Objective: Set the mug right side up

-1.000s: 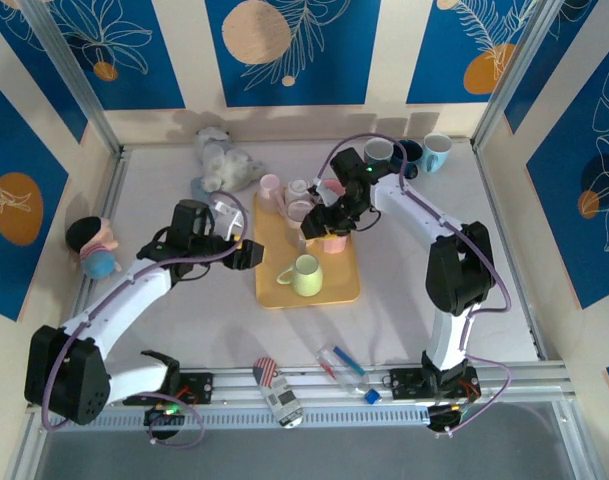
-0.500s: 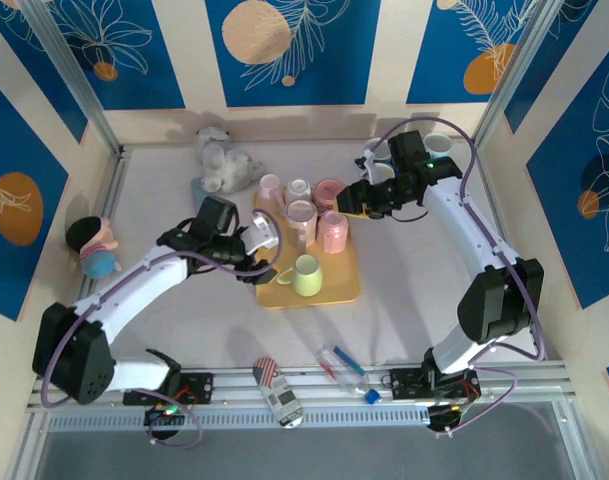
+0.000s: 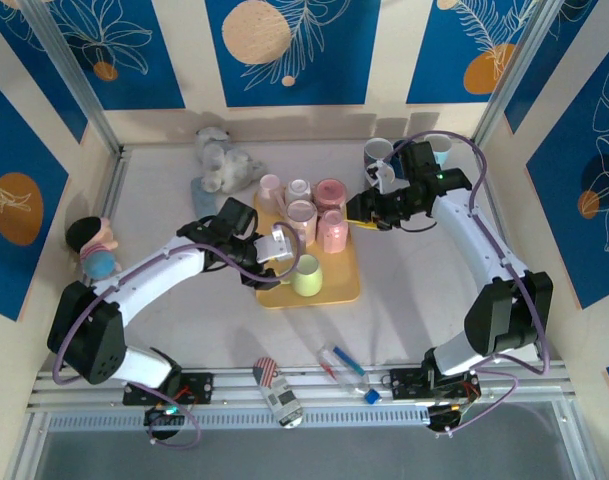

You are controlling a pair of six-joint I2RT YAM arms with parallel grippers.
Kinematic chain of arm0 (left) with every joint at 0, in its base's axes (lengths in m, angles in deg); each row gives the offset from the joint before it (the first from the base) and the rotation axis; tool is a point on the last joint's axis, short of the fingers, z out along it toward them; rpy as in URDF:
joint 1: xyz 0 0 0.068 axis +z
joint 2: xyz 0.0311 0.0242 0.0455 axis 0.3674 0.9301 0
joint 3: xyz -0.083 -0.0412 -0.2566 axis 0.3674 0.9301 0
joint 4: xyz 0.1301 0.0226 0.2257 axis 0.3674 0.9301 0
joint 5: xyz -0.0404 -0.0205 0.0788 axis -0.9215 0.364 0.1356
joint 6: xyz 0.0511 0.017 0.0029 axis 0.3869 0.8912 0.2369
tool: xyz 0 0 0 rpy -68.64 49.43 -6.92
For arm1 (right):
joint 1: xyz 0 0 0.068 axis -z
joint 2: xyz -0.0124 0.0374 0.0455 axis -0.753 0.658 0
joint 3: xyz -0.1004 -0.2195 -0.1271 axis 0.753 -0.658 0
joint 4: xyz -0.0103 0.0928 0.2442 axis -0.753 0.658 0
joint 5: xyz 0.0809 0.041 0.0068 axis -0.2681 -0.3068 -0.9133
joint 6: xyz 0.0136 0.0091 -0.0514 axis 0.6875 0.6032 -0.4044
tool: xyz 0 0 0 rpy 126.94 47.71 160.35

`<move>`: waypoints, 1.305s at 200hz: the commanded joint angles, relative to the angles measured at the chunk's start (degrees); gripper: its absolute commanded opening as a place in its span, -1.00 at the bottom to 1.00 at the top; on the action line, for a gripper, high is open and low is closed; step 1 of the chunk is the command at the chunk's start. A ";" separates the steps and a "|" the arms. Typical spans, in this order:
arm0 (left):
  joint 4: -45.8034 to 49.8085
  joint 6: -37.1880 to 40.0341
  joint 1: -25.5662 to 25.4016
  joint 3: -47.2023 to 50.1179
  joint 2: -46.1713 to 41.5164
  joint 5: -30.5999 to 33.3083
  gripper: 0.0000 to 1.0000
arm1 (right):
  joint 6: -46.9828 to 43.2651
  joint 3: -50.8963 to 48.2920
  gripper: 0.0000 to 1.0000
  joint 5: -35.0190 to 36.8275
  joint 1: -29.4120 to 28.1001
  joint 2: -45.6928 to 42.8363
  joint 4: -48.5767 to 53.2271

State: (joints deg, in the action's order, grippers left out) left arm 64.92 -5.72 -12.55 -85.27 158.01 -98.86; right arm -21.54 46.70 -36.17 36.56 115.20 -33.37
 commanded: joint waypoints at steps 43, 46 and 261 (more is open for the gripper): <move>-5.70 1.79 -2.42 2.13 3.40 2.37 0.19 | 1.62 -2.07 -0.06 -2.05 1.44 -2.65 -0.73; -5.84 1.71 -2.57 2.00 3.87 2.58 0.18 | 1.73 -2.05 -0.07 -2.19 1.55 -2.71 -0.69; -0.16 10.56 -6.06 -8.71 17.87 6.21 -0.25 | 4.33 -5.41 -0.18 -1.86 5.17 -5.12 -5.45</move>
State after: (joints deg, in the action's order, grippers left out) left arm 60.86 2.81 -17.49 -92.27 174.71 -92.52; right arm -17.91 42.57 -37.55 40.88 111.99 -38.87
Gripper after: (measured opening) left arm 0.381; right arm 0.410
